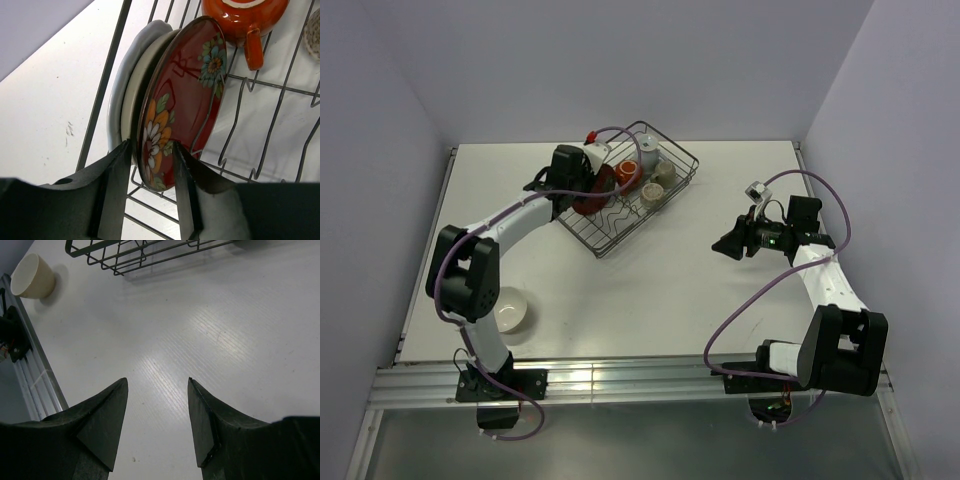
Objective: Load the mixed dishes into the dish rack
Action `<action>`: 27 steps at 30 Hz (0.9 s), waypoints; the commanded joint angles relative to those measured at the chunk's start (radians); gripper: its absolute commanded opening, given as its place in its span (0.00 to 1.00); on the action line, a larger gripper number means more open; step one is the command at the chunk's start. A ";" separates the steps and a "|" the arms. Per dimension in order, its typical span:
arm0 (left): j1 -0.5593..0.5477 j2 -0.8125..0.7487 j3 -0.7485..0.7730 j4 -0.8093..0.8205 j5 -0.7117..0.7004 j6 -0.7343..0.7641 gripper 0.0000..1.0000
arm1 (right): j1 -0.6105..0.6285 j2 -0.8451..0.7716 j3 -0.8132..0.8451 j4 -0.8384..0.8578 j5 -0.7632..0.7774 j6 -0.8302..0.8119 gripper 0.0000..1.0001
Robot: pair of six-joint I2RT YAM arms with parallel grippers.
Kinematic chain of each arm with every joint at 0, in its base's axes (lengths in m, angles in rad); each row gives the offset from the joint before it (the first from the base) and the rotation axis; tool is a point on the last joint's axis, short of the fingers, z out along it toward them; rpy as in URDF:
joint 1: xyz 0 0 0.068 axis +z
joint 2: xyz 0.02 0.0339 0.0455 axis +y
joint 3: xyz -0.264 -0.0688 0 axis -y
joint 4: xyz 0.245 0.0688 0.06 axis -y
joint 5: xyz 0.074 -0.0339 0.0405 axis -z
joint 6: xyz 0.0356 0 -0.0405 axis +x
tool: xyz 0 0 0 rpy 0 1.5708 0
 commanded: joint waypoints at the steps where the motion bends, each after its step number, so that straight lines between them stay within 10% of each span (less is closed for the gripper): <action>1: -0.002 -0.043 0.026 0.047 -0.026 -0.030 0.45 | -0.006 0.000 0.013 0.021 -0.004 -0.012 0.59; 10: -0.005 -0.156 0.029 0.035 -0.007 -0.102 0.50 | -0.004 -0.002 0.014 0.009 -0.011 -0.027 0.59; 18: 0.001 -0.378 -0.086 0.014 -0.035 -0.271 0.79 | 0.049 0.007 0.037 -0.060 0.004 -0.096 0.59; 27: 0.044 -0.728 -0.293 -0.123 -0.029 -0.581 0.92 | 0.445 0.087 0.230 -0.278 0.200 -0.267 0.58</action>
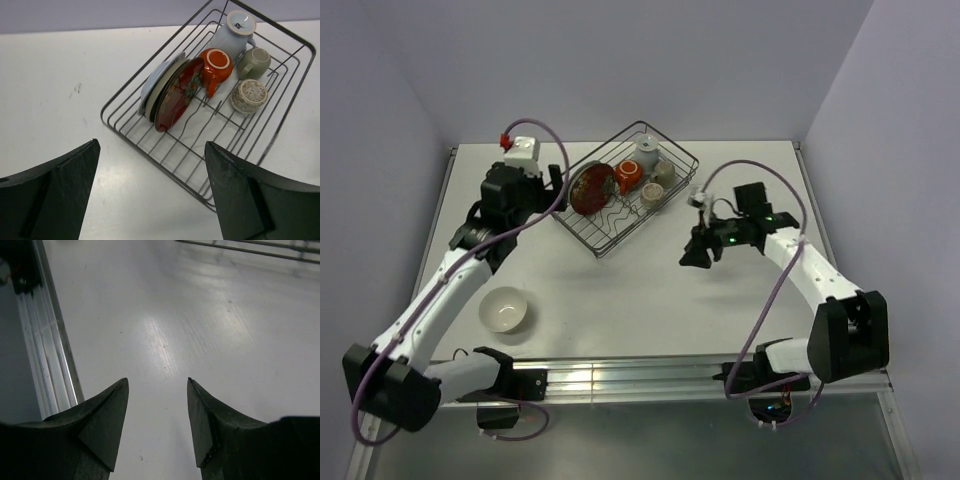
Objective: Load the mixed dishes into the dish rack
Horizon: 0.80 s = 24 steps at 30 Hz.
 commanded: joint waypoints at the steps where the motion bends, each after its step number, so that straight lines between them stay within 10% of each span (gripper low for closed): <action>1: 0.014 -0.154 -0.064 -0.073 -0.013 -0.171 0.92 | 0.186 0.043 0.122 -0.088 0.125 -0.061 0.57; 9: 0.014 -0.551 -0.158 -0.191 -0.096 -0.371 0.99 | 0.741 0.343 0.459 -0.028 0.435 0.313 0.56; 24: 0.014 -0.846 -0.121 -0.457 -0.125 -0.428 0.99 | 0.999 0.856 0.981 0.038 0.794 1.002 0.69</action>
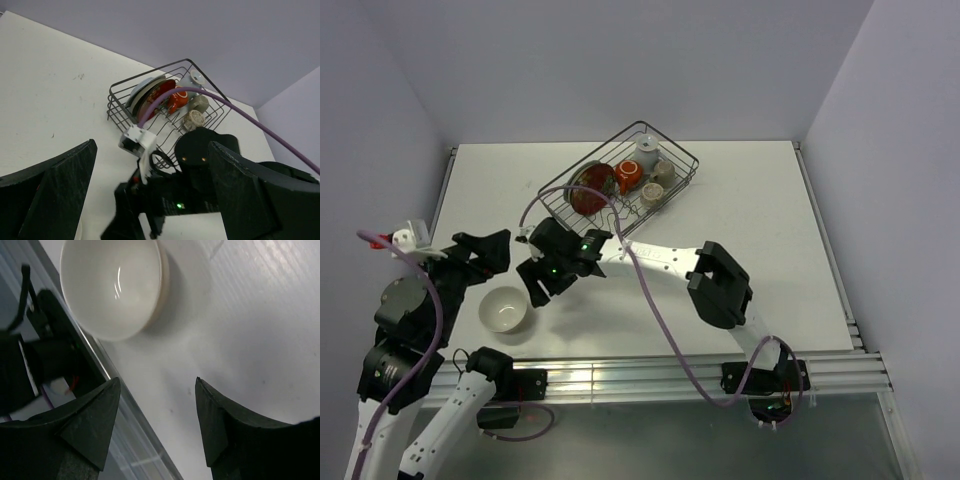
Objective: Load the mixed dishes into the dish rack
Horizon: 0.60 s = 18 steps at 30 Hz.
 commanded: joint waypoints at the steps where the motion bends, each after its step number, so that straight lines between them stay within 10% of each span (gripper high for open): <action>1: 0.002 -0.053 0.014 -0.045 -0.016 -0.036 0.99 | 0.001 0.053 0.102 0.031 0.075 0.174 0.69; 18: 0.002 -0.124 0.045 -0.146 -0.028 -0.092 0.99 | 0.061 0.234 0.201 0.134 0.126 0.360 0.64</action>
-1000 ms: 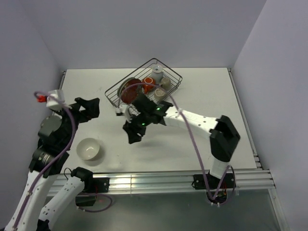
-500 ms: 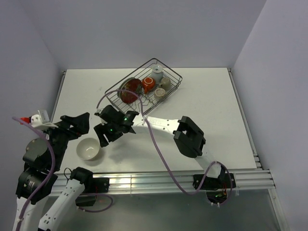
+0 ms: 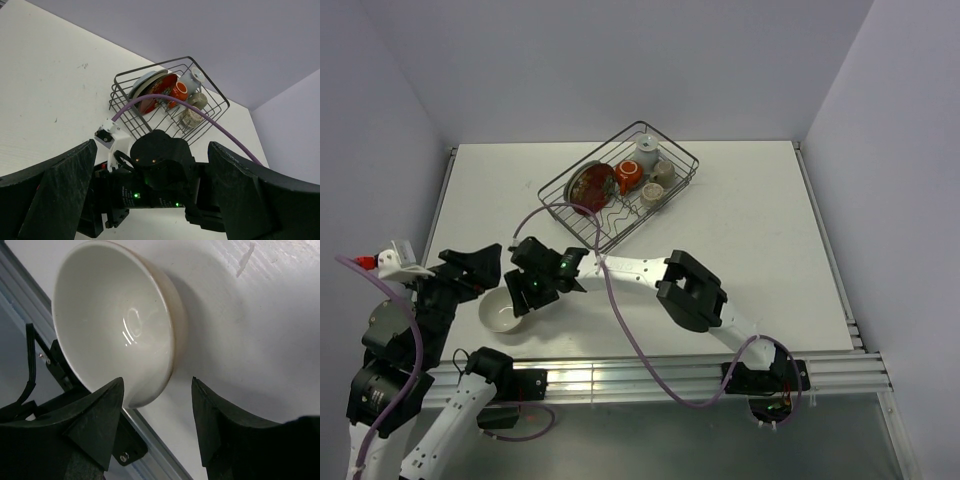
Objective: Load the mixed dishes into the dish rack
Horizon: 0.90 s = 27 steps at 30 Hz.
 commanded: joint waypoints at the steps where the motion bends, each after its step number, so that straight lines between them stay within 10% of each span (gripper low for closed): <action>1: 0.002 -0.016 0.027 -0.014 -0.007 -0.035 0.99 | 0.001 0.027 0.051 0.045 0.078 0.066 0.61; 13: 0.002 -0.069 -0.044 0.037 0.013 -0.149 0.99 | -0.014 0.031 0.037 0.125 0.117 0.060 0.02; 27: 0.002 -0.007 0.034 0.182 0.255 -0.064 0.99 | -0.108 -0.244 -0.060 0.187 -0.208 -0.390 0.00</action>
